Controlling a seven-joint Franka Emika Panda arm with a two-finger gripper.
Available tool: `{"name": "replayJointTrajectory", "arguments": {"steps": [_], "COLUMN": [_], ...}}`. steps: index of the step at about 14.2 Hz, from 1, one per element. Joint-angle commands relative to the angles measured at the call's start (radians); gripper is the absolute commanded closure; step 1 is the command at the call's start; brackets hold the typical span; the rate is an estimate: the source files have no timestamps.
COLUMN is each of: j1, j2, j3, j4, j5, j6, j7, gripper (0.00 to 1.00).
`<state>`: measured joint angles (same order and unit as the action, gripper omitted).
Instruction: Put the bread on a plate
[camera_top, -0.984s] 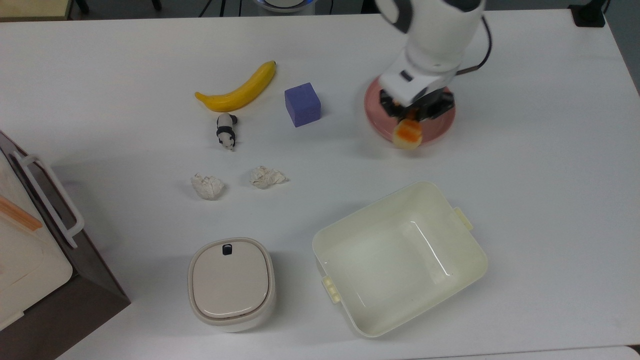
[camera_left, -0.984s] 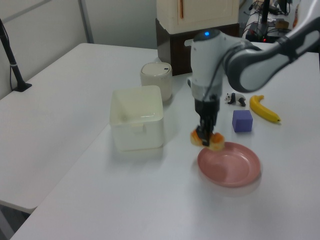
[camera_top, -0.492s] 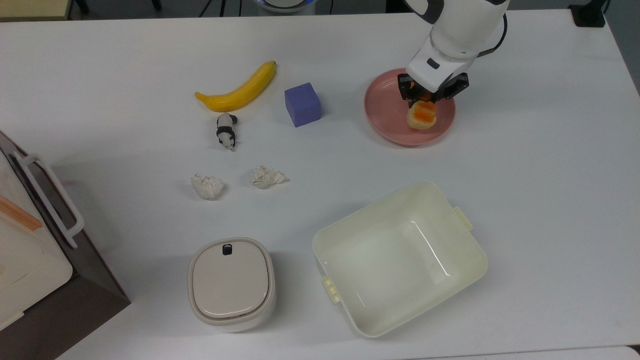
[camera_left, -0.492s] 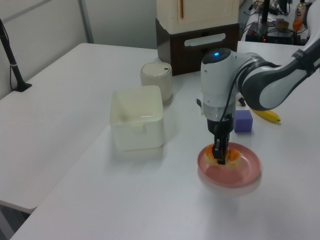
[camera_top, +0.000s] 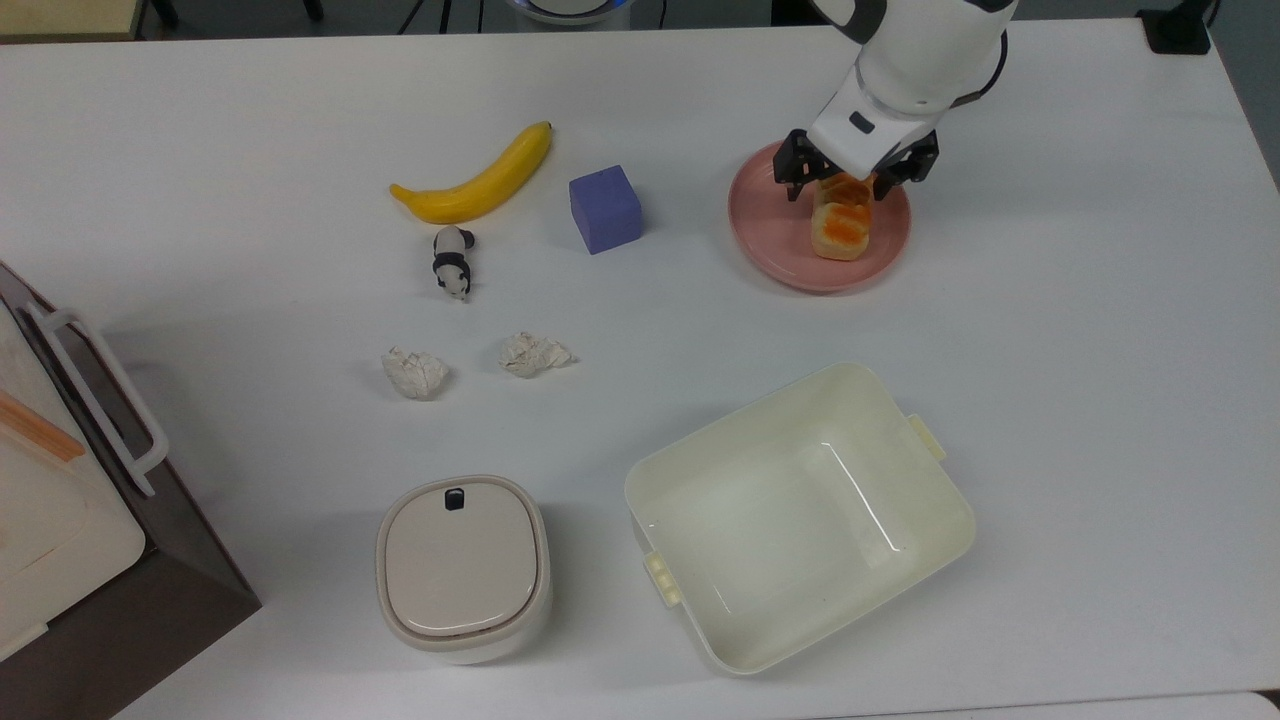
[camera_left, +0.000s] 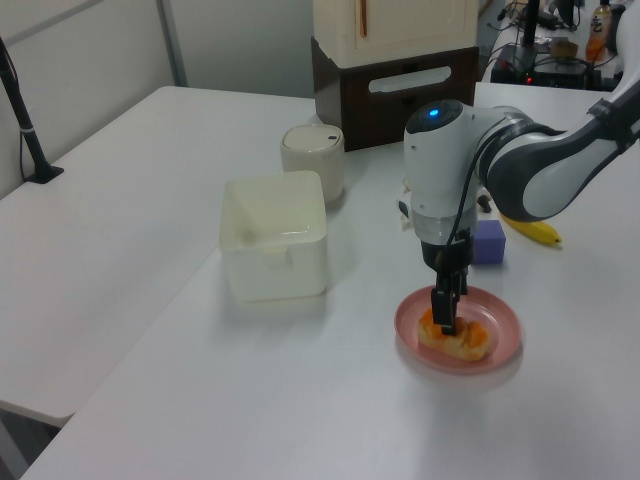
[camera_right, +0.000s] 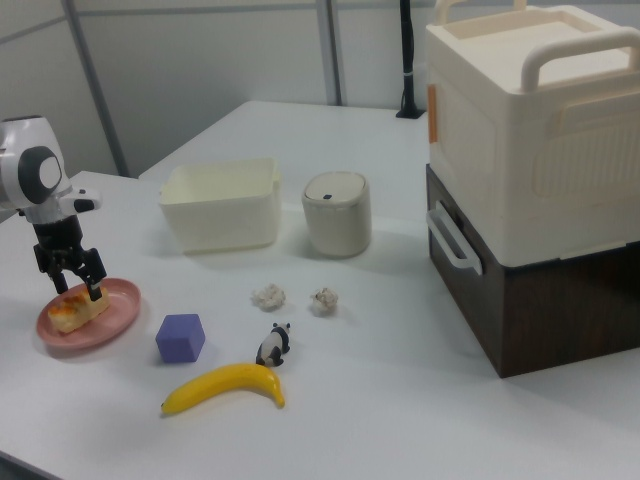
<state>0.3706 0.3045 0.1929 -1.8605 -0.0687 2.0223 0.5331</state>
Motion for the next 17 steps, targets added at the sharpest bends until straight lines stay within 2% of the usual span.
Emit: {"name": "replayJointTrajectory", "arguments": {"steps": [1, 6, 9, 11, 13, 17], "j1": [-0.015, -0.169, -0.275, -0.326, -0.384, -0.421], "j2": [-0.079, -0.166, -0.269, -0.317, -0.341, -0.383], "j3": [-0.013, -0.026, -0.076, -0.102, -0.102, -0.102], "j4": [-0.025, -0.023, -0.023, -0.022, -0.022, -0.008], "j5": [-0.011, -0.01, 0.003, 0.009, 0.009, 0.004], "j6": [-0.043, -0.082, -0.148, -0.174, -0.192, -0.195], "j7": [-0.054, -0.238, -0.405, -0.426, -0.436, -0.436], "gripper": [0.0, 0.0, 0.0, 0.0, 0.0, 0.0]}}
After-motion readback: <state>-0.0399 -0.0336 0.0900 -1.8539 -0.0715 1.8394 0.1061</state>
